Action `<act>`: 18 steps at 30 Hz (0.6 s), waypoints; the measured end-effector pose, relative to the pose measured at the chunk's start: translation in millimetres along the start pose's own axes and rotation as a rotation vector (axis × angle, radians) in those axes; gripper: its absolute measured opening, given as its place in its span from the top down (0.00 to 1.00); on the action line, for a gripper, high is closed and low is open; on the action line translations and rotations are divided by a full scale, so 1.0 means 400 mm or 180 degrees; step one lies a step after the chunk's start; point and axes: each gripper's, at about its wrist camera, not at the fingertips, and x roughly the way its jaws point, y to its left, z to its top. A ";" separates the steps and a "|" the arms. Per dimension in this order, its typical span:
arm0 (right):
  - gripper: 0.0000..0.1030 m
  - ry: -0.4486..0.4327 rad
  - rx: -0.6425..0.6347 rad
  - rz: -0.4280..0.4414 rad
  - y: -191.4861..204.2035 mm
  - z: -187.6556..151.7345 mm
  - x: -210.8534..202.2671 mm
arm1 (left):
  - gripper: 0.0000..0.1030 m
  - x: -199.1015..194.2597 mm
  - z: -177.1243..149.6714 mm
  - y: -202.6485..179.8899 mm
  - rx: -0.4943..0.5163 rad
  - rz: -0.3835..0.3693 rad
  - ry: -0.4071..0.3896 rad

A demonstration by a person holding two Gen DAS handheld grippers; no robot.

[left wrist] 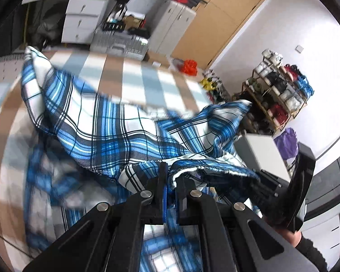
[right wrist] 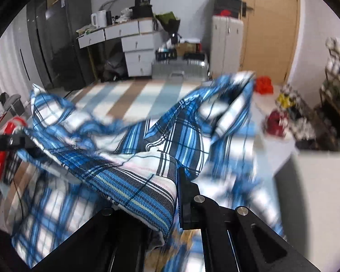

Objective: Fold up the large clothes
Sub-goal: 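Grasp the shirt's side edge with the left gripper while the right gripper grasps the hem, then lift the hem with both grippers and fold it over the shirt body toward the collar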

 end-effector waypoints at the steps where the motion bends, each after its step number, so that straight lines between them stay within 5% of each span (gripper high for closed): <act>1: 0.96 -0.0008 0.0022 0.0001 0.005 -0.036 -0.005 | 1.00 0.004 -0.016 0.007 -0.0031 0.0005 0.0037; 4: 0.96 0.0101 0.0220 0.0132 0.010 -0.117 -0.009 | 0.99 0.004 -0.057 0.025 -0.0131 0.0005 0.0096; 11: 0.94 0.0457 0.0301 0.0156 0.010 -0.149 0.013 | 0.95 -0.004 -0.110 0.032 -0.0148 0.0071 0.0372; 18: 0.88 0.0705 -0.0386 -0.0122 0.054 -0.138 -0.018 | 0.63 -0.023 -0.121 0.060 -0.0016 0.0237 0.0618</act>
